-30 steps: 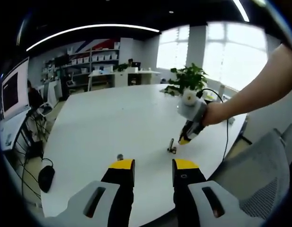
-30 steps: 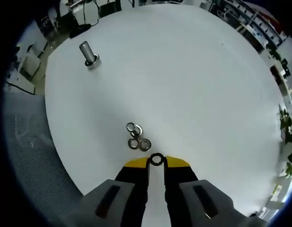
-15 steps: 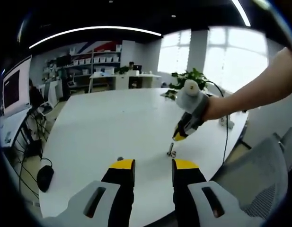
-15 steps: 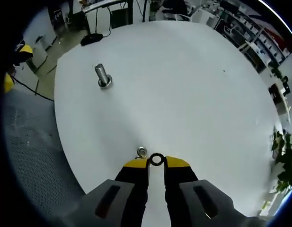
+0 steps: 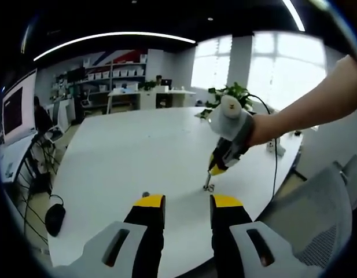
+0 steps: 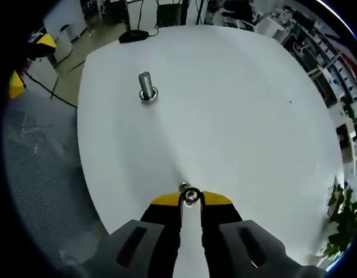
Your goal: Place the washer onto the threaded stud by aligning its center hole with the stud, sliding it down to the base, and recovering from edge contact or off-axis alignment until the washer reaches the visible bottom stop.
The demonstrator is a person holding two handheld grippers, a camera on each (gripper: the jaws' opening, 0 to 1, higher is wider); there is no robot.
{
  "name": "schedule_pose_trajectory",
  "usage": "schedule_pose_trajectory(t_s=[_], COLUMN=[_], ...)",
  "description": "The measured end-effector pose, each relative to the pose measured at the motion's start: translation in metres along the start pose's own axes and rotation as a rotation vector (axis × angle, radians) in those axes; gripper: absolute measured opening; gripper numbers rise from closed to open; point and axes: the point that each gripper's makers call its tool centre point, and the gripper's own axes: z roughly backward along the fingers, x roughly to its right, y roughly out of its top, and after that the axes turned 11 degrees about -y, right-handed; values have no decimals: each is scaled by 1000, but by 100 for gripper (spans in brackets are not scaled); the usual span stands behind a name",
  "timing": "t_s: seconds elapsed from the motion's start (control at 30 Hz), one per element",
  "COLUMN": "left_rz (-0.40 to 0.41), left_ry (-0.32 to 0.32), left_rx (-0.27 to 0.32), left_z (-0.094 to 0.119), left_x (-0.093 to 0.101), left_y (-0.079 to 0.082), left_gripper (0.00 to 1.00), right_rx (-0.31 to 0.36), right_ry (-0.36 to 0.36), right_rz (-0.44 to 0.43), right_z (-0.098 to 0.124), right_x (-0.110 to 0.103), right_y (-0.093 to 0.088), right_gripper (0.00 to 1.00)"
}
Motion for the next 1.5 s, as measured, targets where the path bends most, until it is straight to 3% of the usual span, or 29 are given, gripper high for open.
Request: schedule_pose_trajectory(t_s=[0.27,0.97,1.5], left_rz=[10,26,53], left_ry=[2,4,28], left_rx=[-2,-11,-28], left_z=[0,0,1], left_x=[-2,-3,-9], left_y=[-1,-4,-10], left_gripper=[29,29,28], right_rx=[-33,-33,-85], right_ry=[17,39,91], right_rz=[8,27,61], right_z=[-8,-15,-53], right_x=[-1,1,-13], right_y=[-6,-4,-19], right_gripper=[13,13,13])
